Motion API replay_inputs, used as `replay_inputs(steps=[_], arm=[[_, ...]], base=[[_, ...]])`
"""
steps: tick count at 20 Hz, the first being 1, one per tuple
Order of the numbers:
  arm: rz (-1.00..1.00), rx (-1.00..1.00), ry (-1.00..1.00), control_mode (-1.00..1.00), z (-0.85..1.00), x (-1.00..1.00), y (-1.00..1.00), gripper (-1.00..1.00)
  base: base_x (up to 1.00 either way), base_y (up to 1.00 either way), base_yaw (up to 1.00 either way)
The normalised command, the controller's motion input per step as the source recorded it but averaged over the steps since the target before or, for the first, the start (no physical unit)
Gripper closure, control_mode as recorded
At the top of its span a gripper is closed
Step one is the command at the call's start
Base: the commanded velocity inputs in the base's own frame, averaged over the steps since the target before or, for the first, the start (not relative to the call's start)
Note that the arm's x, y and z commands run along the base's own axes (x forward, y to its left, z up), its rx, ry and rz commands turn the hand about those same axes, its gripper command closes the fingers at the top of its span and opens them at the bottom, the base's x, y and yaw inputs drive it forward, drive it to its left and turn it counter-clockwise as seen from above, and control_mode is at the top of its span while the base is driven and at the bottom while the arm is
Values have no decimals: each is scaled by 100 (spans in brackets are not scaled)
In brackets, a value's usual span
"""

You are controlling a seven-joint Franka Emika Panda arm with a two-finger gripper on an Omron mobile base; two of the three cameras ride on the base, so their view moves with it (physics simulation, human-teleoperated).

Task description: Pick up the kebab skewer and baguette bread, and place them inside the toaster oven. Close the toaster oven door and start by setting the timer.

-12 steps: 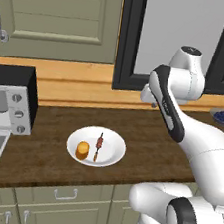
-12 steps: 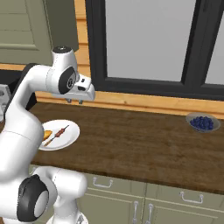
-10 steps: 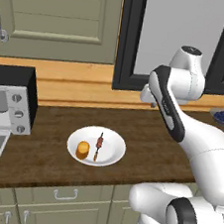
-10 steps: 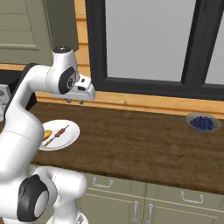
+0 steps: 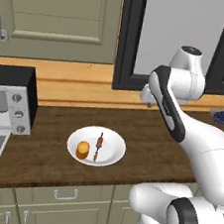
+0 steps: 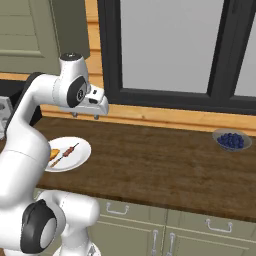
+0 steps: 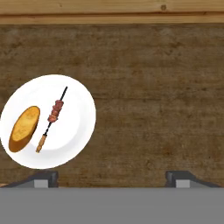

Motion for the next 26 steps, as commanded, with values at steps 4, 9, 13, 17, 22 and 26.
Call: replay_inputs(steps=[4,9,13,17,22,26], arm=[[0,0,0,100,0,0,0,-100],[0,0,0,100,0,0,0,-100],[0,0,0,100,0,0,0,-100],[0,0,0,100,0,0,0,-100],[0,0,0,100,0,0,0,-100],[0,0,0,100,0,0,0,-100]], base=[[-14,61,0],[0,88,0],[0,54,0],[0,53,0],[0,72,0],[0,47,0]])
